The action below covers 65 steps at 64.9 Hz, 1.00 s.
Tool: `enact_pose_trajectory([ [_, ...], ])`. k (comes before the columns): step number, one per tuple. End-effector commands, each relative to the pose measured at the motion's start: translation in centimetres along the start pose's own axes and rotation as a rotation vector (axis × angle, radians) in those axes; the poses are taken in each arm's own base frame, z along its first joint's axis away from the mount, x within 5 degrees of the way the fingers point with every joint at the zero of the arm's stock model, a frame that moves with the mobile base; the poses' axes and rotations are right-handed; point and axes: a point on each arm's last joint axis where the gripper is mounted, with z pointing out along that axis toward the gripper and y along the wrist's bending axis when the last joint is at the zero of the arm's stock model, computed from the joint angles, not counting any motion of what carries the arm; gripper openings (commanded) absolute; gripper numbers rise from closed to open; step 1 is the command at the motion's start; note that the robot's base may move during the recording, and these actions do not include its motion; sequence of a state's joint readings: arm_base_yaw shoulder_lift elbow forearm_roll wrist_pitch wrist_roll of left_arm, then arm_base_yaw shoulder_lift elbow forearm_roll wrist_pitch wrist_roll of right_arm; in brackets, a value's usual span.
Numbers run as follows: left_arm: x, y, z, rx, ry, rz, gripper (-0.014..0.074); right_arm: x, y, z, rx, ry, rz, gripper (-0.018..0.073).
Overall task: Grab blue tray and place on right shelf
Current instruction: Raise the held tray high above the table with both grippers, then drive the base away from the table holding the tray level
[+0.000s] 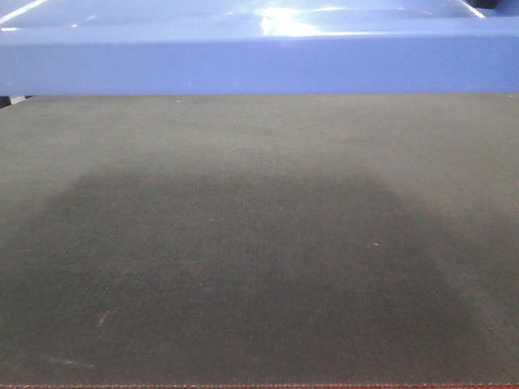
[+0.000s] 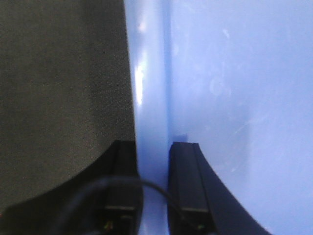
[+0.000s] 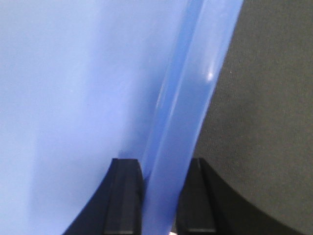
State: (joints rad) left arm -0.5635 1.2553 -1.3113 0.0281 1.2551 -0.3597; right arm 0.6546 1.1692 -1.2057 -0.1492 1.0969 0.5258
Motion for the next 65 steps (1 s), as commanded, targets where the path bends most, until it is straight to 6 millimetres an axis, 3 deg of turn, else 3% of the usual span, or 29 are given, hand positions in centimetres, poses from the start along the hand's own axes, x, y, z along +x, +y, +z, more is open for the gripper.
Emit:
enact_pose_trajectory([
  [1, 0.53, -0.24, -1.78, 0.019, 0.002, 0.03, -0.0048, -1.07, 0.5, -1.61, -0.071, -0.132, -0.037, 0.0055],
  [65, 0.78, -0.3, -1.79, 0.025, 0.029, 0.026, -0.0048, -0.82, 0.36, -1.58, -0.056, -0.105, -0.037, 0.0055],
])
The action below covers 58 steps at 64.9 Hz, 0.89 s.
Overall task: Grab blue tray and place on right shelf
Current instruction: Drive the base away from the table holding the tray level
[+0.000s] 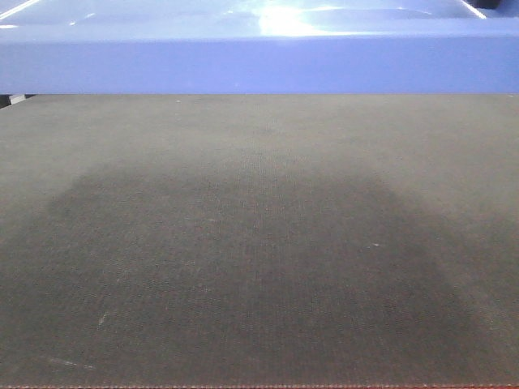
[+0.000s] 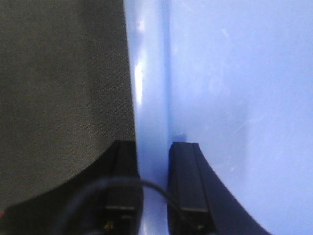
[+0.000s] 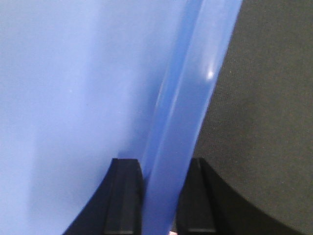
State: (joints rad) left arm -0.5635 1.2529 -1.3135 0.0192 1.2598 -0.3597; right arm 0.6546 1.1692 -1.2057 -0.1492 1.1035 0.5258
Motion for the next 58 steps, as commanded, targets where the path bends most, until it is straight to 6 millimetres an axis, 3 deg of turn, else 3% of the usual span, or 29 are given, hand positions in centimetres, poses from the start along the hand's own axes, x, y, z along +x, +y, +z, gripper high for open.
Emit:
enact_pose_trajectory([
  [1, 0.72, -0.25, -1.65, 0.017, 0.027, 0.029, -0.0048, -0.87, 0.38, -1.58, -0.059, -0.11, -0.037, 0.0055],
  [58, 0.84, -0.55, -1.67, 0.05, 0.039, 0.02, -0.0048, -0.87, 0.38, -1.58, -0.059, -0.11, -0.037, 0.0055],
])
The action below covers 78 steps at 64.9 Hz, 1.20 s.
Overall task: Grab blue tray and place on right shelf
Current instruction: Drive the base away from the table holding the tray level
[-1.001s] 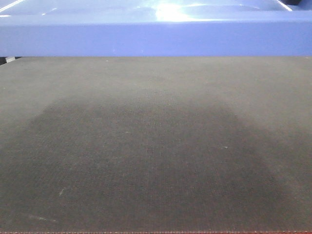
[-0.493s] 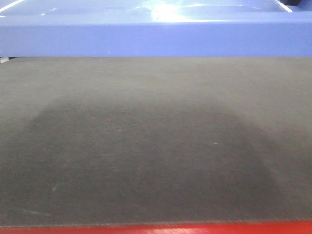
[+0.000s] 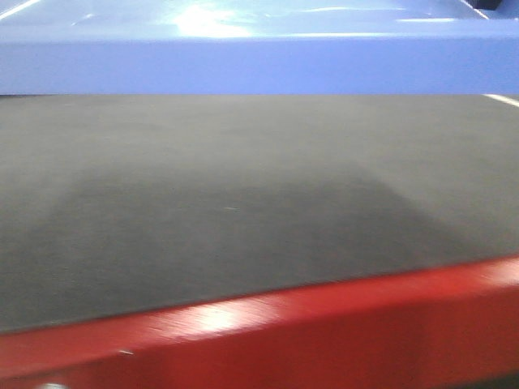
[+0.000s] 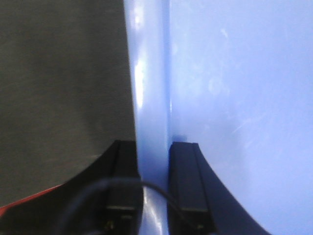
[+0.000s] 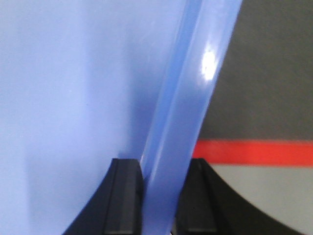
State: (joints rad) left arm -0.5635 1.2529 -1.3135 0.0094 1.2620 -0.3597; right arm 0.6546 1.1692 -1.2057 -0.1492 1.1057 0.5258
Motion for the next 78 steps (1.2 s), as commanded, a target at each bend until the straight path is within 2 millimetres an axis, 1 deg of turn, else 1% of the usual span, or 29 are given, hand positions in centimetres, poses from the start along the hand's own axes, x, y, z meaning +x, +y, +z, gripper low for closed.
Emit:
enact_pose_trajectory([
  [1, 0.8, -0.49, -1.66, 0.042, 0.034, 0.023, -0.0048, -0.88, 0.39, -1.58, -0.06, -0.112, -0.037, 0.0055],
  [78, 0.8, -0.51, -1.66, 0.044, 0.034, 0.023, -0.0048, -0.88, 0.39, -1.58, -0.06, -0.112, -0.037, 0.0055],
])
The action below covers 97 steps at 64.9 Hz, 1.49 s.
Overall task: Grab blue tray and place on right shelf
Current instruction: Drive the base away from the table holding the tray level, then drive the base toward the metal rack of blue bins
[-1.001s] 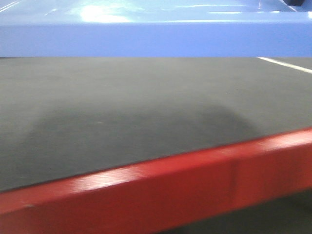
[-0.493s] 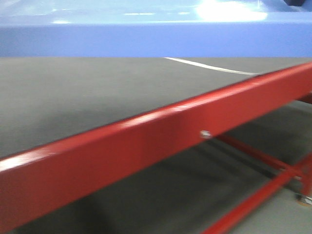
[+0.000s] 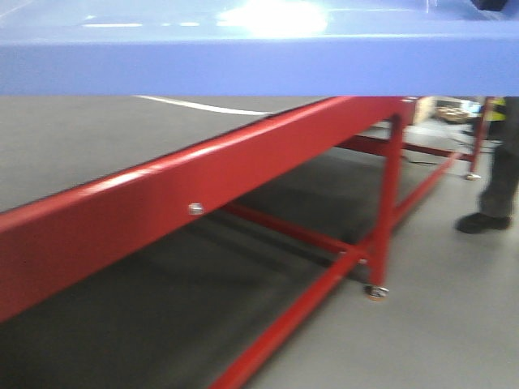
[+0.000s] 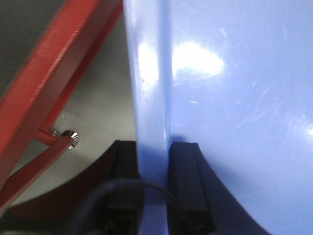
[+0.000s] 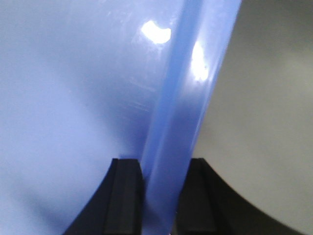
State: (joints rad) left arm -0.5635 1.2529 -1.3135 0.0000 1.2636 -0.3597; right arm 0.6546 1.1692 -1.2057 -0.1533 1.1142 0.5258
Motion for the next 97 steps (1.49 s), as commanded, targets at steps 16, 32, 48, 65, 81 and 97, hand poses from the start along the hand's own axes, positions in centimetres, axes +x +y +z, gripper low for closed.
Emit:
enact_pose_trajectory([
  [16, 0.78, -0.46, -1.65, 0.038, 0.031, 0.025, -0.0048, -0.92, 0.44, -1.59, -0.068, -0.118, -0.035, 0.0055],
  [32, 0.8, -0.52, -1.65, 0.043, 0.033, 0.024, -0.0048, -0.92, 0.44, -1.59, -0.068, -0.118, -0.035, 0.0055],
  [48, 0.8, -0.52, -1.65, 0.043, 0.033, 0.024, -0.0048, -0.94, 0.46, -1.52, -0.067, -0.116, -0.035, 0.0055],
  [65, 0.8, -0.52, -1.65, 0.043, 0.033, 0.024, -0.0048, -0.94, 0.46, -1.52, -0.067, -0.116, -0.035, 0.0055],
  [81, 0.8, -0.52, -1.65, 0.043, 0.033, 0.024, -0.0048, -0.94, 0.46, -1.52, -0.067, -0.116, -0.035, 0.0055],
  [97, 0.8, -0.52, -1.65, 0.044, 0.033, 0.023, -0.0048, -0.94, 0.46, -1.52, -0.067, -0.116, -0.035, 0.0055],
])
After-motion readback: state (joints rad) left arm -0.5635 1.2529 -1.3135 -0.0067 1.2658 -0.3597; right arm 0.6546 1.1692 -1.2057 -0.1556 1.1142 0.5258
